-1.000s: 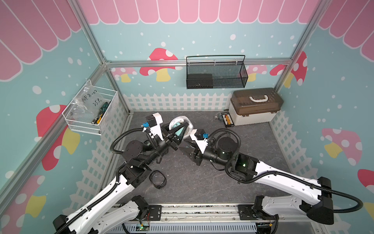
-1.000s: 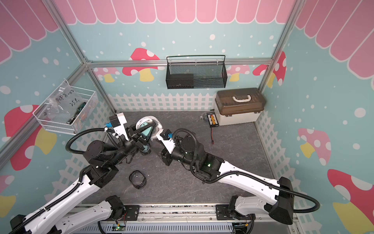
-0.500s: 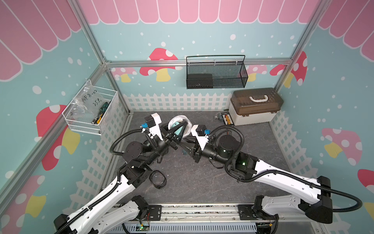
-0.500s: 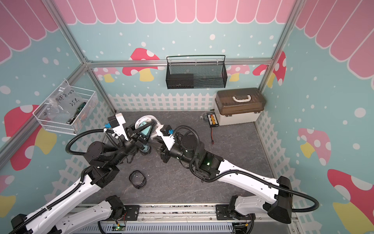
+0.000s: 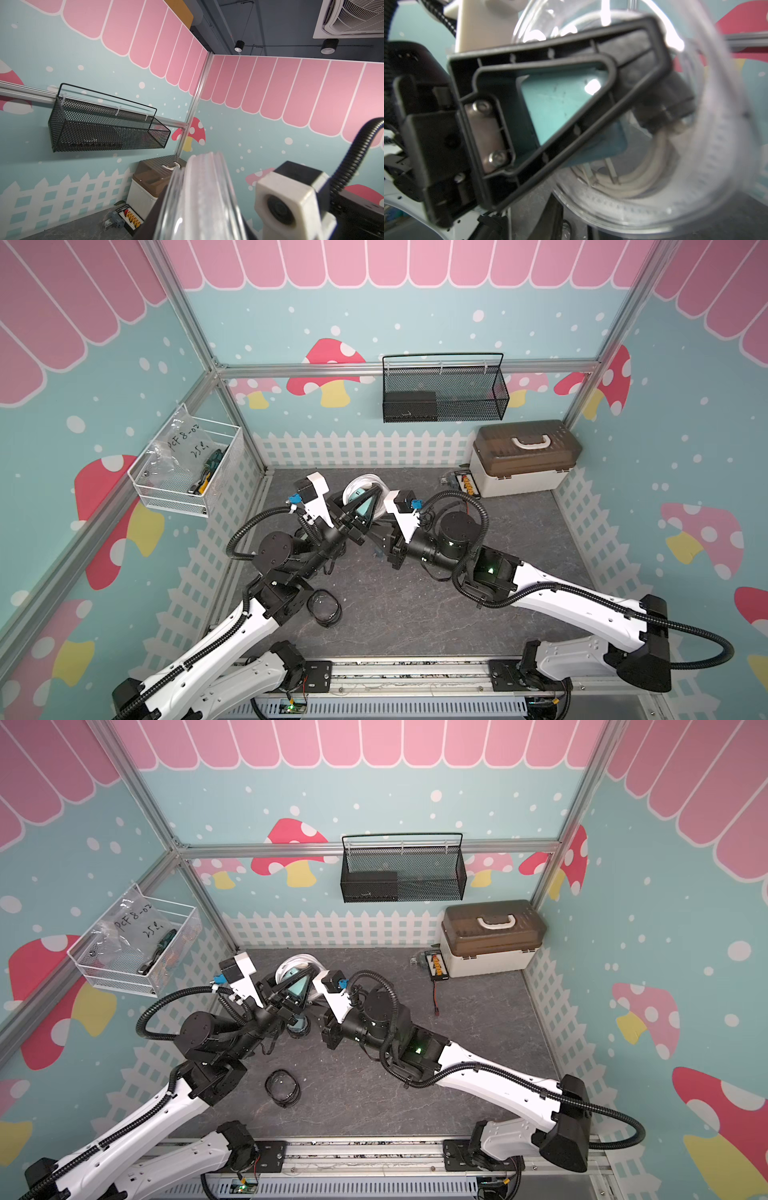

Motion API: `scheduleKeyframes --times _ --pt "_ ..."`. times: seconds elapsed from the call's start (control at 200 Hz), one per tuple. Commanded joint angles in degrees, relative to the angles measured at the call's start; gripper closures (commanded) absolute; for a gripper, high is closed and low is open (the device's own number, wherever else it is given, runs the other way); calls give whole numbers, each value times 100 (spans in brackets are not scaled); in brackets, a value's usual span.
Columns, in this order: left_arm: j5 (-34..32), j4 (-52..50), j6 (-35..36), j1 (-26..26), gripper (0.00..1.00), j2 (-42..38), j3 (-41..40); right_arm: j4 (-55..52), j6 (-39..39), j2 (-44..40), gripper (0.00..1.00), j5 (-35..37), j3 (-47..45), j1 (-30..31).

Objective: Pack away charging kits
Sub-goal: Zip the zipper on the storage bag.

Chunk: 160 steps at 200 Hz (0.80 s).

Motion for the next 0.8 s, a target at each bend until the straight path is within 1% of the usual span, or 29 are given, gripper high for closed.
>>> scheduleKeyframes --times 0.0,0.05,0.25,0.41,0.485,0.635,0.795 --pt "145 100 -30 -47 100 -64 -122 297 62 67 94 107 224 27" --pt "141 117 -41 -55 100 -65 -136 284 92 80 100 184 227 27" --pt "1 138 -51 -46 100 -240 -233 175 -11 -37 100 491 12 25" --pt "-146 68 -35 -46 100 -535 -298 40 -234 -239 100 1223 -371 14" --pt "-107 52 -61 -37 100 -634 -299 -46 -322 -250 100 1503 -425 -7" --pt "-5 21 -130 -37 100 -722 -276 -188 -504 -289 100 1807 -365 -18" --pt "-99 1 -121 -12 100 -836 -336 -289 -622 -372 100 2014 -400 -47"
